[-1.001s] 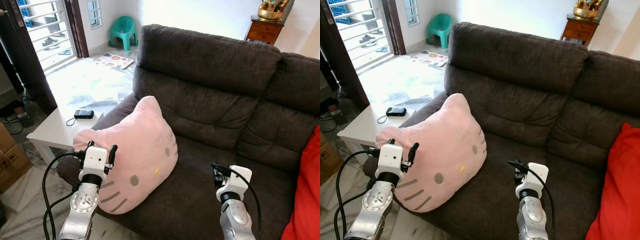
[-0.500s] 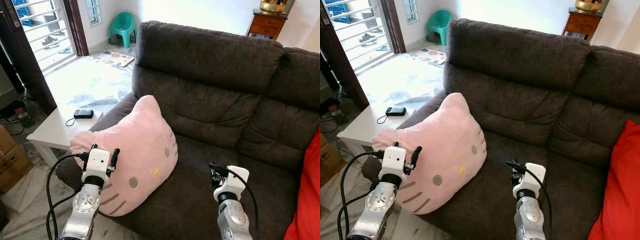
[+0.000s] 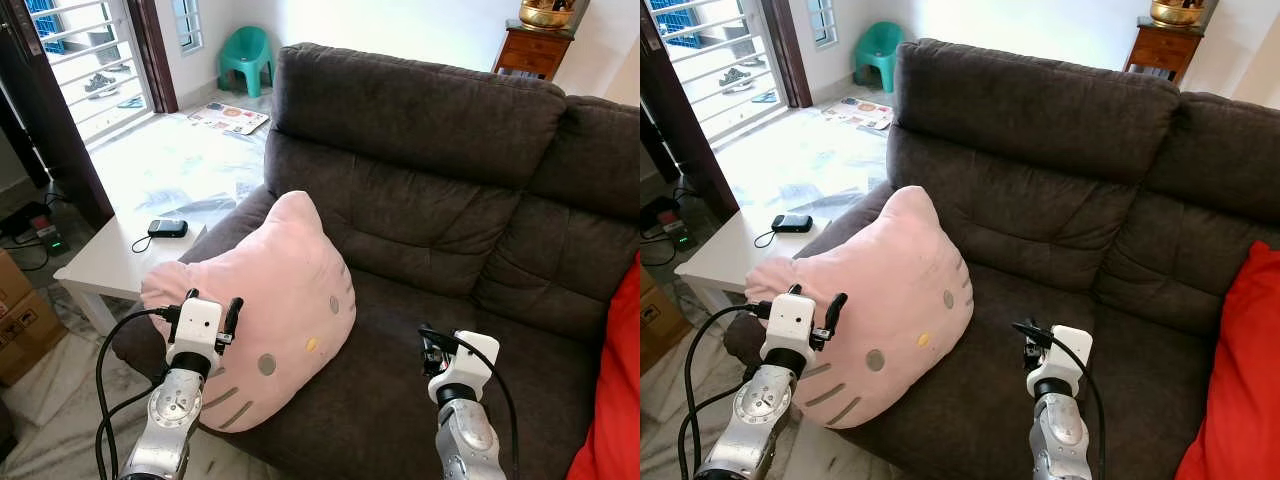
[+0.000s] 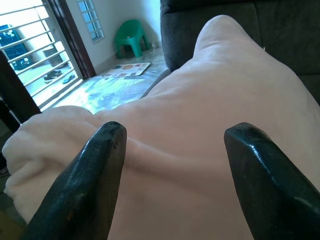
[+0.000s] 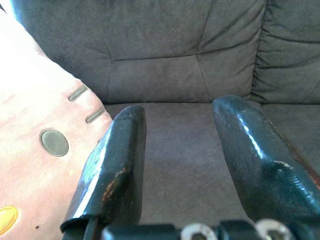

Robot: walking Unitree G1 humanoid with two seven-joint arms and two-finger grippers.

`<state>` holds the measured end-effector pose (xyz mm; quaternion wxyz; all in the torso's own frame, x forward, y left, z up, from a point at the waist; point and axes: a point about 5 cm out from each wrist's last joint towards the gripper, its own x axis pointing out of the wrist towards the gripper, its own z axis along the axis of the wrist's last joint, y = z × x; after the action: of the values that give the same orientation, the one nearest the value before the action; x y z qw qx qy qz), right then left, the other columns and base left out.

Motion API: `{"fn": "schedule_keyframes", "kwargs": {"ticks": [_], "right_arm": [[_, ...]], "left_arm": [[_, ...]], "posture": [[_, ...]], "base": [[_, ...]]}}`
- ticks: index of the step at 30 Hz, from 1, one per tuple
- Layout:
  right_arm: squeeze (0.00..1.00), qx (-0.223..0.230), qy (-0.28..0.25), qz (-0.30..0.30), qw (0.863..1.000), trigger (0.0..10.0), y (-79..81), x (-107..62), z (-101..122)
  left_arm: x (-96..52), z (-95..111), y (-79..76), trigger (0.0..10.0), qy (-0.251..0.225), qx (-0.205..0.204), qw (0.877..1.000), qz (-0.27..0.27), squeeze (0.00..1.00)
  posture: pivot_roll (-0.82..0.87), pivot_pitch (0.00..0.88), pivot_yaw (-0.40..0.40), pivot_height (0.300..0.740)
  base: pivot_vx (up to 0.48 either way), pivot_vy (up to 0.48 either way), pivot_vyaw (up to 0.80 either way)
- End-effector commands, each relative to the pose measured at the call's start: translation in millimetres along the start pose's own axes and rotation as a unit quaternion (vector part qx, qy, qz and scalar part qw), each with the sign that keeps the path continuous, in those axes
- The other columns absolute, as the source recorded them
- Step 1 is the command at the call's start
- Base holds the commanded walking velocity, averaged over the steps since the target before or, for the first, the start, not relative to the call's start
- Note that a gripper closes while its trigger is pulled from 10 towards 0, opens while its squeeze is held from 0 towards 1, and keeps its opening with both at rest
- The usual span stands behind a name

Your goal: Move the pillow to the sofa from floor

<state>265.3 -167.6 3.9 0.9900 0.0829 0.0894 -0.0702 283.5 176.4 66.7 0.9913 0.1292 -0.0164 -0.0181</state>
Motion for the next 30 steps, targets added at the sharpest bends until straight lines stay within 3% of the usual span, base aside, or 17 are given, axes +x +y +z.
{"fn": "schedule_keyframes", "kwargs": {"ticks": [1,30], "right_arm": [[0.00,-0.003,-0.014,0.002,1.000,10.0,-0.4,4.1,6.7],[0.00,-0.011,-0.017,0.003,1.000,10.0,-1.6,6.9,9.9]], "left_arm": [[3.1,3.9,-0.9,10.0,-0.008,-0.008,1.000,0.001,0.00],[5.6,3.5,-1.8,10.0,-0.003,-0.015,1.000,0.004,0.00]], "posture": [[0.13,0.000,-0.064,0.740],[0.12,0.000,-0.068,0.740]], "base": [[-0.292,0.000,0.00],[-0.286,0.000,0.00]]}}
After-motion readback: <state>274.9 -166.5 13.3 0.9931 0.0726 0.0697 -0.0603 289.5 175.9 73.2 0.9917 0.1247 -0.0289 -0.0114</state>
